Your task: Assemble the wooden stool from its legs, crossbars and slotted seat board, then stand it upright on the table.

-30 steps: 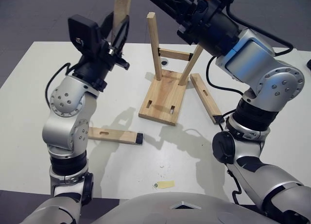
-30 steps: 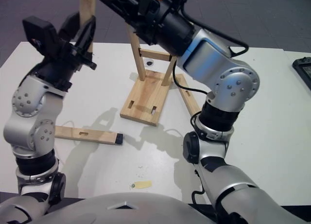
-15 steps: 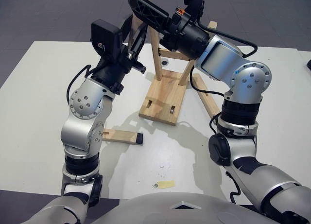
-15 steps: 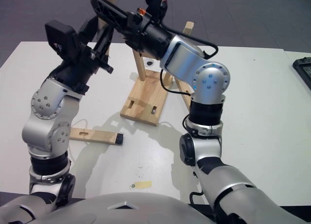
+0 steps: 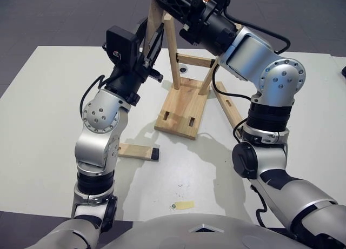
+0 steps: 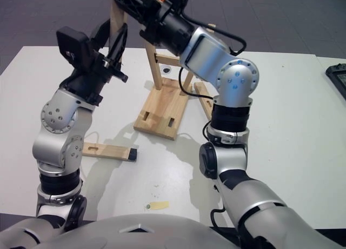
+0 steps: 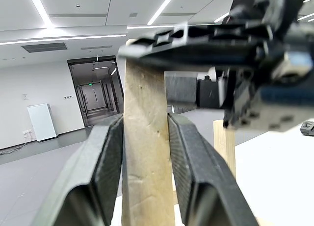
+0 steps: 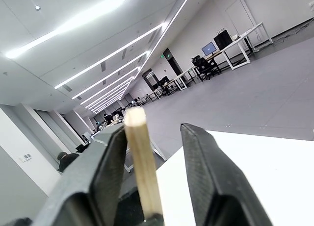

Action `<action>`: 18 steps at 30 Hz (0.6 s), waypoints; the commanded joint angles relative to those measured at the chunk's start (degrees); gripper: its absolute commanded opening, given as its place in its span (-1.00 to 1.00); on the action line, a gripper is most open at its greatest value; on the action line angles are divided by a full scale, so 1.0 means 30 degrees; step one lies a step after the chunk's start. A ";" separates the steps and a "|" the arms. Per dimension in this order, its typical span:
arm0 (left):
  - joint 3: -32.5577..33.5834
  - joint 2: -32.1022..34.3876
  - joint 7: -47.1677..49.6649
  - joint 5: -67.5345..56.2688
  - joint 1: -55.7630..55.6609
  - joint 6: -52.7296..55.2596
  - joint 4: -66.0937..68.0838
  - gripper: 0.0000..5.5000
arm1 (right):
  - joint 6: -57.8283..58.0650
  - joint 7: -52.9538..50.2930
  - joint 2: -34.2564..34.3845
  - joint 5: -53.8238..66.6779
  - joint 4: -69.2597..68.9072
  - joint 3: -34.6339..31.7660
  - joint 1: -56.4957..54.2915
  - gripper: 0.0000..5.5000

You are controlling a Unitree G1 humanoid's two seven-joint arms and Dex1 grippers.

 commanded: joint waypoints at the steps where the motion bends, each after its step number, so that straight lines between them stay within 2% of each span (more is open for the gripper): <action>1: 0.0068 0.0088 -0.0146 0.0346 0.0087 -0.0113 0.0164 -0.53 | 0.0381 -0.0185 -0.0179 0.0230 0.0097 0.0004 -0.0460 -0.64; 4: 0.0105 0.0128 -0.0260 0.0420 0.0004 -0.0156 0.0300 -0.53 | 0.0617 -0.0242 -0.0087 0.0428 -0.0047 0.0072 -0.0269 -0.81; 12: -0.0060 0.0351 -0.0441 0.0960 -0.0191 -0.0208 0.0834 -0.53 | 0.0696 -0.0007 -0.0216 0.0015 -0.0830 0.0634 0.0179 -0.83; 13: -0.0190 0.0479 -0.0458 0.1193 -0.0137 -0.0181 0.0983 -0.39 | 0.0609 0.0105 -0.0363 -0.0154 -0.1201 0.0755 0.0332 -0.83; 18: -0.0069 0.0251 -0.0774 0.0849 0.0121 0.0230 0.1304 -0.08 | -0.0724 0.0211 -0.0905 -0.2150 -0.2367 0.1420 0.1018 -0.85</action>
